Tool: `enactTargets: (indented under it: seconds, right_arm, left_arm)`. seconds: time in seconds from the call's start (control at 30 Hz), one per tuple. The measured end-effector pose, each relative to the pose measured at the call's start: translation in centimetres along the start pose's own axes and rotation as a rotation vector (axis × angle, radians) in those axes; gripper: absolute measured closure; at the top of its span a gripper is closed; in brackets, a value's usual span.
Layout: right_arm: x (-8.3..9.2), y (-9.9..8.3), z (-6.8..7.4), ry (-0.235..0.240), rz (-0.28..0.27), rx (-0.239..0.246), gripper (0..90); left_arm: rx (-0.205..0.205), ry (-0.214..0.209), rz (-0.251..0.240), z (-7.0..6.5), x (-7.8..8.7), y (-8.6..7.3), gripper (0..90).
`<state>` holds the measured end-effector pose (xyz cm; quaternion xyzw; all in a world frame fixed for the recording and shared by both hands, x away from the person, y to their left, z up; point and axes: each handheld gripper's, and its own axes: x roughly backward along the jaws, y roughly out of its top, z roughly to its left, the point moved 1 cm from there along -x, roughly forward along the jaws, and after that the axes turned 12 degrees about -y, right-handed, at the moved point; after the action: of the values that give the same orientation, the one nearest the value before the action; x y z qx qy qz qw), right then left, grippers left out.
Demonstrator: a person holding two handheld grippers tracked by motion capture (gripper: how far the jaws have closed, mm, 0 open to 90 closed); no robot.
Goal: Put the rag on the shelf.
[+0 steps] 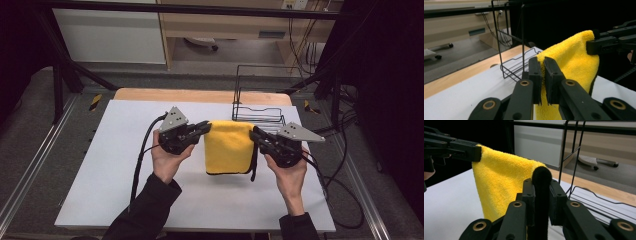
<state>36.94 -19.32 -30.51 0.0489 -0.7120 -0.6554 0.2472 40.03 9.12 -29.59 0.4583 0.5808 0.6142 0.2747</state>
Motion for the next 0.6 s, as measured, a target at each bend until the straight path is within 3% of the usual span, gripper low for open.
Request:
enactTargets:
  seconds: [0.6]
  right_arm:
    - [1.3, 3.4, -0.8, -0.073, -0.119, 0.022, 78.3]
  left_arm:
    - [-0.032, 0.026, -0.113, -0.1, -0.8, 3.0, 84.5]
